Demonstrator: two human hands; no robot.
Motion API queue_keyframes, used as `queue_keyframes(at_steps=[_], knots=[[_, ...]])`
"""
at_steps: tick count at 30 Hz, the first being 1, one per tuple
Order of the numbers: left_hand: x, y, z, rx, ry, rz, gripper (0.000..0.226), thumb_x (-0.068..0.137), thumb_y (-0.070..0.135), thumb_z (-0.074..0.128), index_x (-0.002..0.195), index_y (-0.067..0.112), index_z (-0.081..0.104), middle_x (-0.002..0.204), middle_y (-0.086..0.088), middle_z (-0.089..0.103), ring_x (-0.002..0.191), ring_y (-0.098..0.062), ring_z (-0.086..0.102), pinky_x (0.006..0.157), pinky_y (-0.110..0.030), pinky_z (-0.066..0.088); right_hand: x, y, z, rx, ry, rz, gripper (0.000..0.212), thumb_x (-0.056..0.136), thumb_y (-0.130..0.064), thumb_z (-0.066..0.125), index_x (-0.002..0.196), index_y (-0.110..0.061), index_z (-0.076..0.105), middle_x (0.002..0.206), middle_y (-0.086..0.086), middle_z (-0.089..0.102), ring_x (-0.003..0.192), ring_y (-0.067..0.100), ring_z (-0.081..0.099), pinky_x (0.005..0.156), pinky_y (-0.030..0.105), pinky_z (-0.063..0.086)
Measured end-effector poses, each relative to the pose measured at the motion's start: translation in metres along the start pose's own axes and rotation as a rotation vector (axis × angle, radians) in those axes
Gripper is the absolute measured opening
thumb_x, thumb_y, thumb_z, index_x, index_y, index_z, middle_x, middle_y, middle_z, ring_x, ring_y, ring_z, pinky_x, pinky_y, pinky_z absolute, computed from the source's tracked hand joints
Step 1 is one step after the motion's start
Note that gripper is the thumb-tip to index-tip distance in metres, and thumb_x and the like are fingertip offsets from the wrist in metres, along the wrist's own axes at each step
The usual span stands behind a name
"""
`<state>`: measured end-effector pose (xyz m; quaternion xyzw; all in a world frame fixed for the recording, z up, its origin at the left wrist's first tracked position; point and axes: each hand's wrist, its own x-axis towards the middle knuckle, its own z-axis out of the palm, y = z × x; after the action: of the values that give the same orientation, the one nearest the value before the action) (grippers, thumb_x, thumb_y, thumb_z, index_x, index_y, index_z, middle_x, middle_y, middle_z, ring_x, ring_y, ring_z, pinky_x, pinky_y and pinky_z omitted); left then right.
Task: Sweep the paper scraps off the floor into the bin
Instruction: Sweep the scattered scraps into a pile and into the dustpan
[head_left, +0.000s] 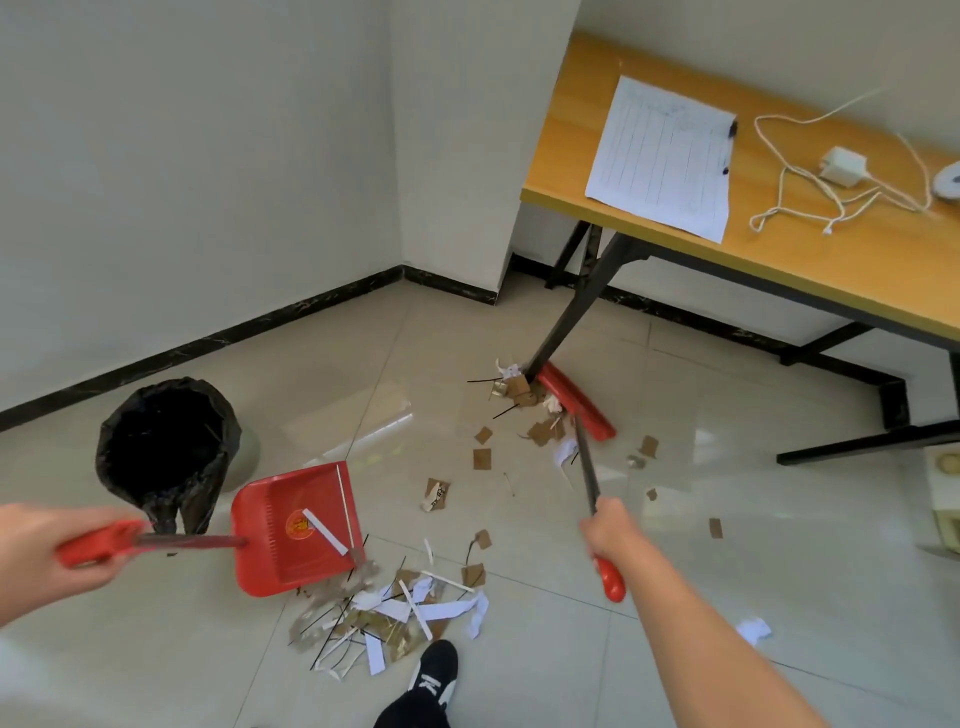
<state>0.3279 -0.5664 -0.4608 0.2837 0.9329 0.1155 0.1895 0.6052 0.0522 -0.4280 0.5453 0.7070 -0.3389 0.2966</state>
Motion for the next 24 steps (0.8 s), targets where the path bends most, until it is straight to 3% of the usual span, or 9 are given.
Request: queue_keyframes(at_steps=[3, 4, 7, 10, 12, 15, 18, 24], knots=[[0.001, 0.11, -0.063, 0.163, -0.062, -0.079, 0.039, 0.061, 0.046, 0.075, 0.089, 0.065, 0.055, 0.064, 0.03, 0.063, 0.057, 0.001, 0.062, 0.056, -0.024, 0.053, -0.05, 0.002, 0.032, 0.007, -0.062, -0.006, 0.014, 0.086, -0.002, 0.034, 0.097, -0.003, 0.043, 0.057, 0.016, 0.052, 0.032, 0.022, 0.045, 0.035, 0.024, 0.04], [0.002, 0.136, -0.077, 0.245, -0.067, -0.017, 0.028, 0.064, 0.055, 0.067, 0.088, 0.064, 0.054, 0.063, 0.031, 0.061, 0.057, 0.003, 0.06, 0.055, -0.022, 0.051, -0.066, 0.003, 0.042, -0.001, -0.075, -0.012, 0.015, 0.086, -0.003, 0.034, 0.098, -0.003, 0.043, 0.057, 0.015, 0.052, 0.031, 0.022, 0.044, 0.035, 0.023, 0.04], [-0.005, 0.191, -0.108, 0.343, -0.082, 0.045, 0.017, 0.073, 0.063, 0.053, 0.087, 0.053, 0.056, 0.073, 0.024, 0.064, 0.072, 0.001, 0.063, 0.057, -0.022, 0.049, -0.115, 0.007, 0.073, -0.069, -0.116, -0.036, 0.017, 0.087, -0.005, 0.036, 0.102, -0.005, 0.044, 0.062, 0.013, 0.053, 0.035, 0.021, 0.046, 0.037, 0.022, 0.039], [-0.006, 0.201, -0.115, 0.391, -0.071, 0.029, 0.025, 0.079, 0.053, 0.05, 0.082, 0.03, 0.058, 0.072, 0.013, 0.064, 0.073, -0.005, 0.062, 0.059, -0.026, 0.051, -0.165, 0.015, 0.106, -0.145, -0.166, -0.049, 0.022, 0.087, -0.008, 0.037, 0.108, -0.009, 0.044, 0.071, 0.011, 0.053, 0.039, 0.019, 0.047, 0.036, 0.022, 0.038], [-0.012, 0.199, -0.116, 0.377, -0.087, 0.041, 0.024, 0.079, 0.047, 0.05, 0.076, 0.024, 0.053, 0.069, 0.01, 0.061, 0.072, -0.009, 0.061, 0.055, -0.025, 0.046, -0.2, 0.02, 0.13, -0.188, -0.209, -0.061, 0.027, 0.087, -0.008, 0.037, 0.112, -0.012, 0.045, 0.071, 0.007, 0.052, 0.041, 0.017, 0.048, 0.036, 0.024, 0.038], [-0.025, 0.193, -0.114, 0.359, -0.129, 0.089, 0.022, 0.08, 0.044, 0.049, 0.07, 0.025, 0.046, 0.07, 0.008, 0.059, 0.073, -0.014, 0.062, 0.051, -0.025, 0.036, -0.245, 0.026, 0.155, -0.212, -0.253, -0.069, 0.039, 0.083, -0.008, 0.037, 0.118, -0.017, 0.05, 0.063, 0.004, 0.051, 0.033, 0.012, 0.047, 0.032, 0.022, 0.036], [-0.039, 0.189, -0.116, 0.321, -0.151, 0.109, 0.017, 0.083, 0.042, 0.051, 0.078, 0.026, 0.052, 0.078, 0.007, 0.062, 0.077, -0.017, 0.063, 0.052, -0.026, 0.035, -0.274, 0.025, 0.144, -0.136, -0.256, -0.061, 0.032, 0.085, -0.009, 0.042, 0.112, -0.02, 0.056, 0.046, 0.003, 0.046, 0.022, 0.011, 0.039, 0.03, 0.019, 0.033], [-0.051, 0.168, -0.116, 0.299, -0.141, 0.112, 0.016, 0.084, 0.04, 0.054, 0.077, 0.026, 0.049, 0.074, 0.007, 0.057, 0.07, -0.018, 0.058, 0.051, -0.027, 0.032, -0.303, 0.004, 0.107, 0.12, -0.116, -0.024, 0.029, 0.089, -0.009, 0.045, 0.107, -0.03, 0.056, 0.042, 0.01, 0.041, 0.031, 0.017, 0.036, 0.034, 0.019, 0.036]])
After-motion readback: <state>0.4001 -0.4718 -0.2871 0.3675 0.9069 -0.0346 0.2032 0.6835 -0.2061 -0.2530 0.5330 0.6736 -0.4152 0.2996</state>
